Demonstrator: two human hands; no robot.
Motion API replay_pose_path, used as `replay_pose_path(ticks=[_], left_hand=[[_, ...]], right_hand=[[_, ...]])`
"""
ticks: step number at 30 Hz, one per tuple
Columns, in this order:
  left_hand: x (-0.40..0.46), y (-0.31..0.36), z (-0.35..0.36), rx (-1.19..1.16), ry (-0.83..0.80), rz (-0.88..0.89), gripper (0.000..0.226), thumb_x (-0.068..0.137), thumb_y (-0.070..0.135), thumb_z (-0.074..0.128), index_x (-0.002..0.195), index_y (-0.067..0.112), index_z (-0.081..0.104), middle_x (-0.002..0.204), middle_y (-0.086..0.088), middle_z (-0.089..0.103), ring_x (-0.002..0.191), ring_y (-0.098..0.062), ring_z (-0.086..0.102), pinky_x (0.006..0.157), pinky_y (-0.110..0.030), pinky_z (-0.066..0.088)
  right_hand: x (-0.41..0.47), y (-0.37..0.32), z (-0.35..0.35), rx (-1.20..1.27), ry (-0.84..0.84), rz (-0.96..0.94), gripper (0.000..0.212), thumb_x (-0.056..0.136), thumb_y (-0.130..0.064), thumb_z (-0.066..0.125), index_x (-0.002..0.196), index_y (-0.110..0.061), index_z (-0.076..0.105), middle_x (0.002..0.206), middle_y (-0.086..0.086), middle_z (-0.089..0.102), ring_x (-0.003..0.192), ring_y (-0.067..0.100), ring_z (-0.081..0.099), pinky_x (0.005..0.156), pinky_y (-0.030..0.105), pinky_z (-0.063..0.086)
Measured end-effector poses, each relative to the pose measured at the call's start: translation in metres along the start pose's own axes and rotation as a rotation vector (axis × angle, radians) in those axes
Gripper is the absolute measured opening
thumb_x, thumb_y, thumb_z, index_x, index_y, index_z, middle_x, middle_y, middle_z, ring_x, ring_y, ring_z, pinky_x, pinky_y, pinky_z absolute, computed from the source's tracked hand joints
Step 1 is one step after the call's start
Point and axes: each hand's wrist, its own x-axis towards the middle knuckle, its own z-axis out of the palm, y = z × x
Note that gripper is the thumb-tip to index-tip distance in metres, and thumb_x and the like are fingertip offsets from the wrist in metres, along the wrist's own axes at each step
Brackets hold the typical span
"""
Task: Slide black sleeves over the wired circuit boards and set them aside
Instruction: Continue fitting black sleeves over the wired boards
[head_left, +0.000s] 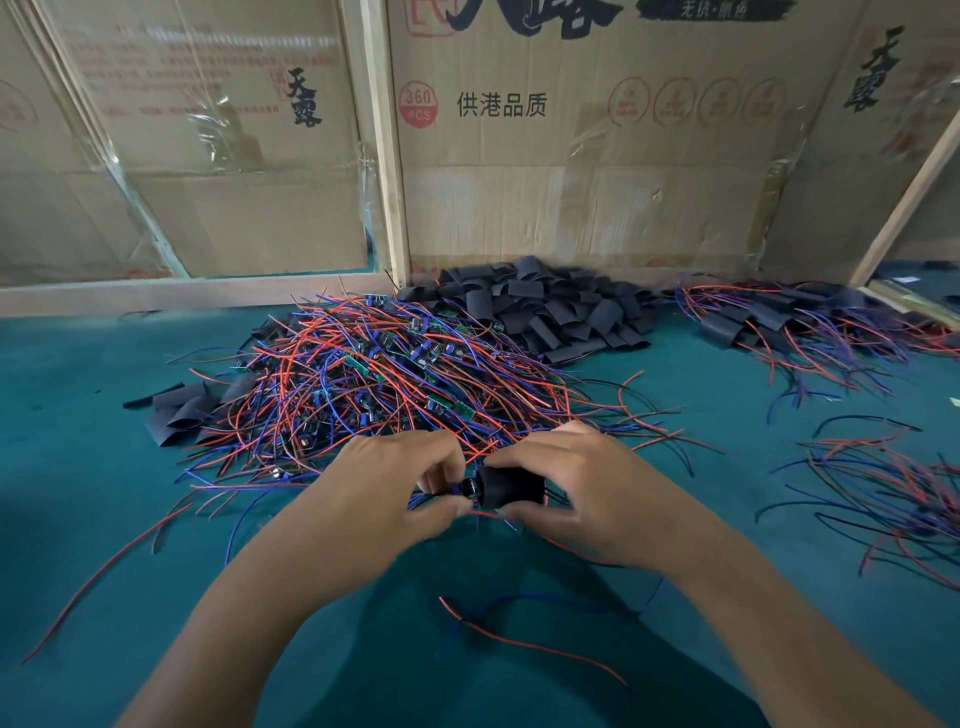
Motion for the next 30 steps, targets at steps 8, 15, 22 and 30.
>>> replay_pose_path(ticks=[8, 15, 22, 30], left_hand=[[0.0011, -0.0027, 0.0023, -0.120, 0.051, 0.035, 0.014, 0.090, 0.031, 0.072, 0.087, 0.028, 0.059, 0.086, 0.012, 0.063, 0.088, -0.007, 0.061, 0.074, -0.013, 0.041], [0.0024, -0.0012, 0.0073, -0.202, 0.104, 0.054, 0.010, 0.090, 0.027, 0.073, 0.088, 0.029, 0.063, 0.088, 0.014, 0.065, 0.088, -0.009, 0.062, 0.074, -0.010, 0.041], [0.0039, -0.0034, 0.0079, -0.343, 0.094, 0.003, 0.010, 0.092, 0.019, 0.071, 0.091, 0.028, 0.067, 0.086, 0.012, 0.070, 0.083, -0.006, 0.066, 0.075, -0.013, 0.046], [0.0050, -0.0009, 0.0055, -0.640, 0.091, -0.109, 0.006, 0.089, 0.010, 0.073, 0.088, 0.012, 0.068, 0.076, 0.002, 0.066, 0.068, -0.007, 0.054, 0.065, -0.016, 0.044]], right_hand=[[-0.0011, 0.0049, -0.0085, 0.098, 0.016, 0.024, 0.038, 0.094, -0.032, 0.068, 0.128, -0.017, 0.064, 0.116, -0.004, 0.066, 0.106, 0.012, 0.058, 0.093, 0.031, 0.045], [0.0014, 0.0031, -0.0065, 0.152, 0.026, -0.008, 0.038, 0.095, -0.033, 0.066, 0.129, -0.016, 0.064, 0.113, -0.003, 0.066, 0.102, 0.009, 0.057, 0.090, 0.018, 0.042], [0.0004, 0.0062, -0.0086, 0.194, 0.070, -0.027, 0.042, 0.093, -0.035, 0.067, 0.129, -0.014, 0.065, 0.112, -0.005, 0.066, 0.102, 0.002, 0.057, 0.091, 0.011, 0.039], [0.0001, 0.0037, -0.0086, 0.237, 0.125, -0.051, 0.043, 0.092, -0.033, 0.069, 0.130, -0.013, 0.065, 0.113, -0.005, 0.067, 0.104, 0.005, 0.060, 0.093, 0.017, 0.043]])
